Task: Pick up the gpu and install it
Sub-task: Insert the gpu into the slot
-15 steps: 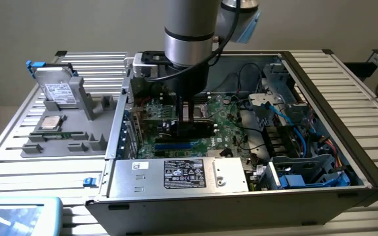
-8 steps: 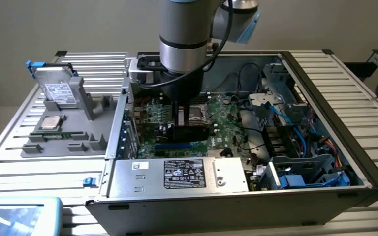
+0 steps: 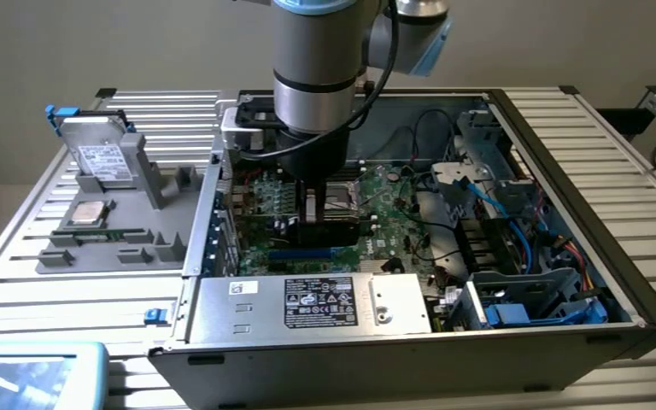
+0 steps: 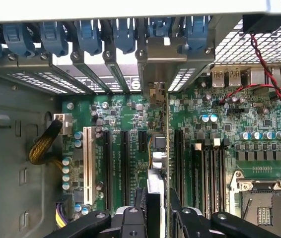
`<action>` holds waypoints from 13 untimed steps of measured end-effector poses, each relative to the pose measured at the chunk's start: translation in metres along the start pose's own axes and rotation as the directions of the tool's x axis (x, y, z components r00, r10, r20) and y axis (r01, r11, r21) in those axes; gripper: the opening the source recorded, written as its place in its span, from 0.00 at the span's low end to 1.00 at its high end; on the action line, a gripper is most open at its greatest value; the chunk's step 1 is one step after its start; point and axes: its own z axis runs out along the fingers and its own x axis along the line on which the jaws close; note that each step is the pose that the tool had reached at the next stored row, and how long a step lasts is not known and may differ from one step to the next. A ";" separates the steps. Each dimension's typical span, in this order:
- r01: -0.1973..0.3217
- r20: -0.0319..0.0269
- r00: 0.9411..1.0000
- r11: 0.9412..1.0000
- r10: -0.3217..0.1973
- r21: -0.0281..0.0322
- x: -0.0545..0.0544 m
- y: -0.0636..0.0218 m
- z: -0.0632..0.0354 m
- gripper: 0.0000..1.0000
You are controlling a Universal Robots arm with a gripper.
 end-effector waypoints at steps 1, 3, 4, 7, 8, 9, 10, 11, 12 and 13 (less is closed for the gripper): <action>0.000 0.001 1.000 1.000 0.000 0.000 0.000 0.0000 0.0000 0.28; 0.000 0.001 1.000 1.000 0.000 0.000 0.000 0.0000 0.0000 0.28; 0.000 0.001 1.000 1.000 0.000 0.000 0.000 0.0001 0.0000 0.28; 0.000 0.001 1.000 1.000 0.000 0.000 0.000 0.0001 0.0002 0.28; 0.000 0.001 1.000 1.000 0.000 0.000 0.000 0.0001 0.0004 0.28; 0.000 0.001 1.000 1.000 0.000 0.000 0.000 0.0003 0.0007 0.28; 0.000 0.001 1.000 1.000 0.000 0.000 0.000 0.0003 0.0006 0.28; 0.000 0.001 1.000 1.000 0.000 0.000 0.000 0.0003 0.0006 0.28; 0.000 0.001 1.000 1.000 0.000 0.000 0.000 0.0003 0.0006 0.28; 0.000 0.001 1.000 1.000 0.000 0.000 0.000 0.0003 0.0006 0.28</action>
